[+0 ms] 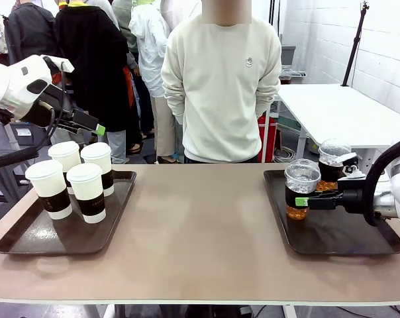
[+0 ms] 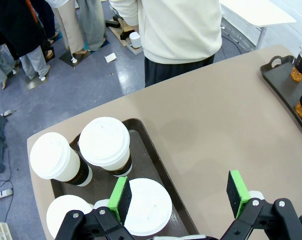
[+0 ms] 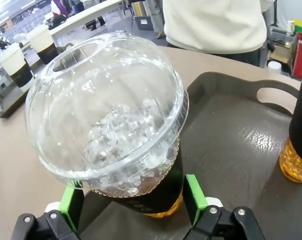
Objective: Distribute the coffee onto the tray.
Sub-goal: Pick up another iced Americano from the middle of the table and place it on the right Handle tray.
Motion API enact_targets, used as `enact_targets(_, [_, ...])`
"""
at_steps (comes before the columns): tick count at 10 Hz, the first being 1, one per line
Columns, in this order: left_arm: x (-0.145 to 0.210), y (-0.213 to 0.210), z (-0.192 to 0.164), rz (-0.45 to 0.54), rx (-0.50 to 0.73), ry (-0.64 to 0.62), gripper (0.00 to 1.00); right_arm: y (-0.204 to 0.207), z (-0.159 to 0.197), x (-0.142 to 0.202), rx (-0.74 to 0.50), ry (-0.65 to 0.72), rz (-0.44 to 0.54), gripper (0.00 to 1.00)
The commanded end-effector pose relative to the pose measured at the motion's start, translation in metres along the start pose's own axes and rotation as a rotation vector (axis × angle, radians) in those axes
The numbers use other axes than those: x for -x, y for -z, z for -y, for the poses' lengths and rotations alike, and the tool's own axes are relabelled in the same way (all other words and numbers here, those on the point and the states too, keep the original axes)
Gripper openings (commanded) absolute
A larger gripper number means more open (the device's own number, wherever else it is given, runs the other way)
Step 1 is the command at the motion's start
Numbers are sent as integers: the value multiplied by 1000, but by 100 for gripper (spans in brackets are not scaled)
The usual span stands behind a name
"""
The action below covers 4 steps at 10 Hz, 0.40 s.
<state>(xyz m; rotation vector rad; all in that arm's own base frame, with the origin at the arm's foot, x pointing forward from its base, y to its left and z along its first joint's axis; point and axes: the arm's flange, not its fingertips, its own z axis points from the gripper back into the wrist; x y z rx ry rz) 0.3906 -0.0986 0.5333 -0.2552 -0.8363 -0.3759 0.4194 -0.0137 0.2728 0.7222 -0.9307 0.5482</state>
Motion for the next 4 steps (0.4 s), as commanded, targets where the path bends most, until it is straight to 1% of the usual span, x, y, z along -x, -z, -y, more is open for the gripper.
enact_targets(1, [0,0,-1,-3,2,-11,100,2,1,1,-8,0,3,100])
enact_targets(4, [0,0,-1,-3,2,-11,100,2,1,1,-8,0,3,100])
